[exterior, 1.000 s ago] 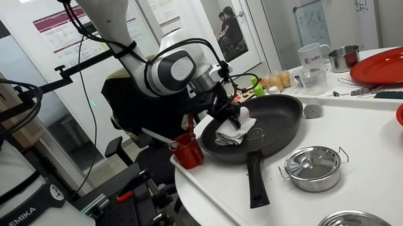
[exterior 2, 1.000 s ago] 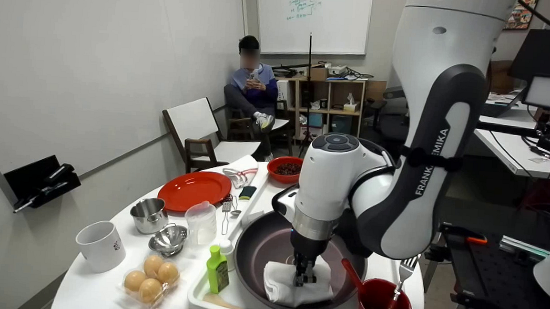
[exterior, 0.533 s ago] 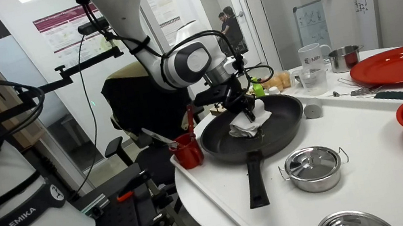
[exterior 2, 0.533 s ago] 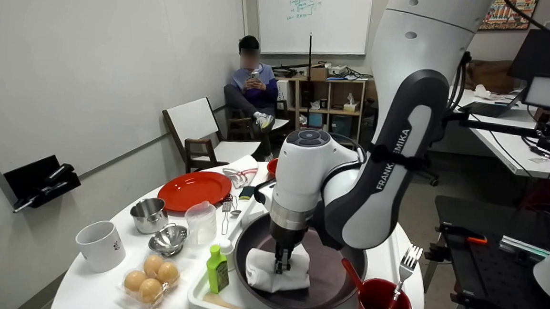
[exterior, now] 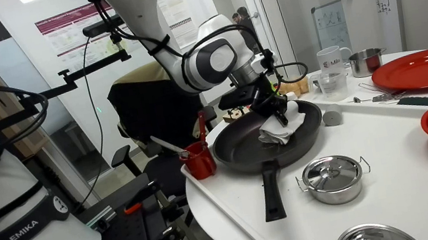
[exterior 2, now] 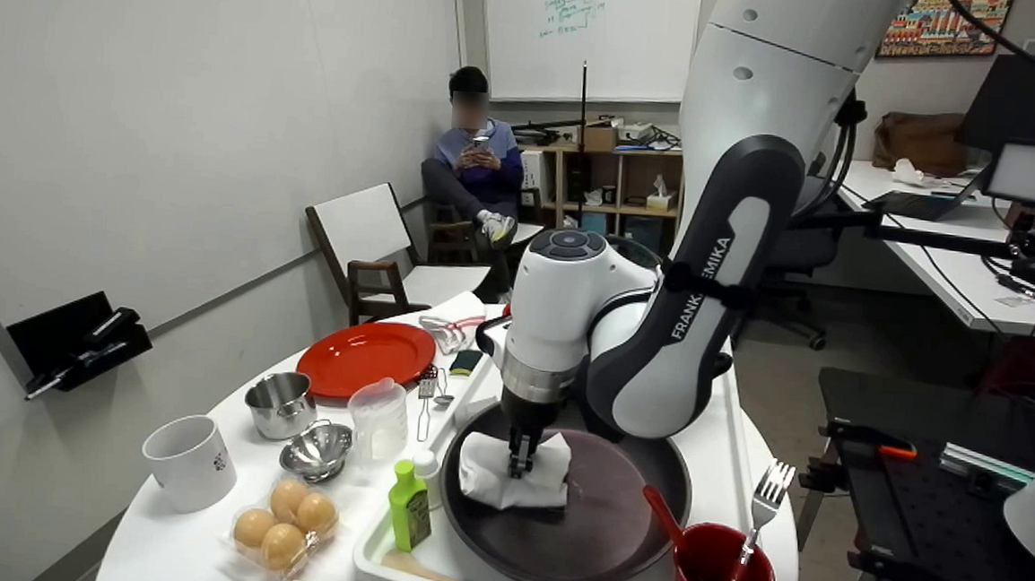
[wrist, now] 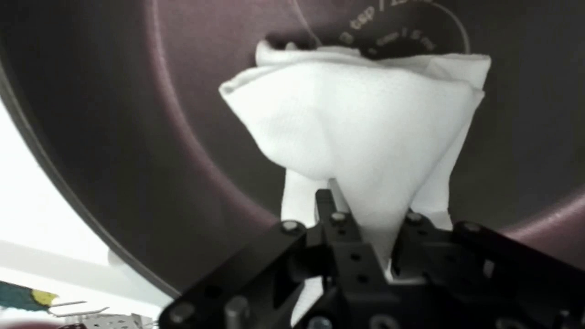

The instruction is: Wipe the pan with the white cloth

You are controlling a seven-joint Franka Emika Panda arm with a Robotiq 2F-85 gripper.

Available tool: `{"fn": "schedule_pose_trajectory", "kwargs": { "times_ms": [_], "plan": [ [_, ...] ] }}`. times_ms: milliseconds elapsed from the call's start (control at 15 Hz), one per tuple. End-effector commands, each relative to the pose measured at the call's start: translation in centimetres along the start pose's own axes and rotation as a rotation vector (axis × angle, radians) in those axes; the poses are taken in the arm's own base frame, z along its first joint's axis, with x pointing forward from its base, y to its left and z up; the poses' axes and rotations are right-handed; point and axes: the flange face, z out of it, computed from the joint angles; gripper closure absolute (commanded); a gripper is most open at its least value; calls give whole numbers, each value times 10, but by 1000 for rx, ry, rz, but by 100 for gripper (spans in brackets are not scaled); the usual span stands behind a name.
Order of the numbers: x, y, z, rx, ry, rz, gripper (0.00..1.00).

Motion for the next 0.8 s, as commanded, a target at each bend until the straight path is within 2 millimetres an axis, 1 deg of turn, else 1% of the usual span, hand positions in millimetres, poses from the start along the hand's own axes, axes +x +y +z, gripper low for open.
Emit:
{"fn": "schedule_pose_trajectory", "kwargs": {
  "times_ms": [0,133,267,467,733],
  "plan": [
    [-14,28,2,-17,-12,43,91],
    [-27,35,4,-15,-27,50,91],
    [-39,34,4,-6,-37,45,91],
    [-58,31,1,11,-52,30,91],
    [-90,22,-8,37,-88,-13,91]
  ]
}}
